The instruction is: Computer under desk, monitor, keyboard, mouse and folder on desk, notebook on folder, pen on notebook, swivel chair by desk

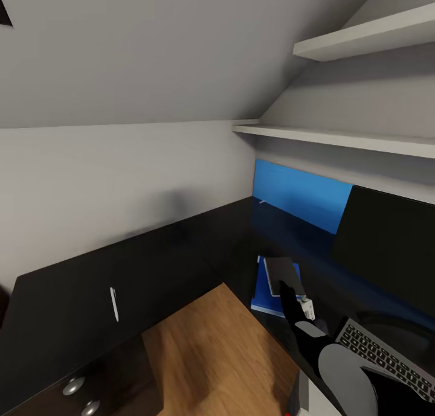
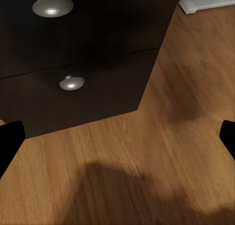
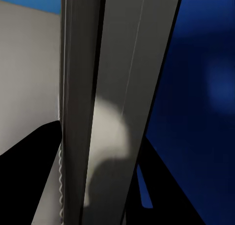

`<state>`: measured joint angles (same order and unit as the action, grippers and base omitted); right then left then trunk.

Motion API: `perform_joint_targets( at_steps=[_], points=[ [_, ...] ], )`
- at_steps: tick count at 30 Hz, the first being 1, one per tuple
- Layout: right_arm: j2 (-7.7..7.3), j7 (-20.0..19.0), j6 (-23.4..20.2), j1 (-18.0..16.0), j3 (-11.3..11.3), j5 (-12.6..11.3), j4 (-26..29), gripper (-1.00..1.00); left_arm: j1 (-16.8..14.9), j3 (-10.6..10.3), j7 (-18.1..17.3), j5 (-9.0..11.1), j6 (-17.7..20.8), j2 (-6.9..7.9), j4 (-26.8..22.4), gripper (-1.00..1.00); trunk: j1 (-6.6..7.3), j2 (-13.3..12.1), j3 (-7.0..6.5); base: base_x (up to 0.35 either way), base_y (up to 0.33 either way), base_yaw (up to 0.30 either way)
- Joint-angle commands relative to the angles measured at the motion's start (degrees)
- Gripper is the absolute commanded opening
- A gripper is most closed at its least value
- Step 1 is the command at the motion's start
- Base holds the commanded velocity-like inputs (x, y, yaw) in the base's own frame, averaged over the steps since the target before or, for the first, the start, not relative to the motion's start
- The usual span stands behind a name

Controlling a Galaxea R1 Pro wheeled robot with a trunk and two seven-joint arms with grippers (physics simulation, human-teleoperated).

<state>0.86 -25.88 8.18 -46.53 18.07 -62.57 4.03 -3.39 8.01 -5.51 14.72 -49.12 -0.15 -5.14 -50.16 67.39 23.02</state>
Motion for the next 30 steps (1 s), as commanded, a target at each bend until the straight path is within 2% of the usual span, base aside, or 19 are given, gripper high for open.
perform_joint_targets(
  at_steps=[1,14,30],
  points=[
    [0.02,-0.18,0.10,-0.05,0.45,0.18,-0.07,-1.00,-0.04,0.42,-0.57,0.23,-0.10,-0.02,0.03,1.00,0.00,0.04,0.06,0.000,0.000,0.000],
    [0.10,2.01,0.08,-0.05,0.56,0.16,-0.08,-1.00,-0.04,0.43,-0.55,0.23,-0.08,-0.02,0.04,1.00,0.00,0.04,0.06,0.000,0.000,0.000],
    [0.11,2.23,0.07,-0.05,0.56,0.16,-0.08,-1.00,-0.01,0.43,-0.63,0.23,-0.10,-0.02,0.03,1.00,0.00,0.04,0.06,0.000,0.000,0.000]
  ],
)
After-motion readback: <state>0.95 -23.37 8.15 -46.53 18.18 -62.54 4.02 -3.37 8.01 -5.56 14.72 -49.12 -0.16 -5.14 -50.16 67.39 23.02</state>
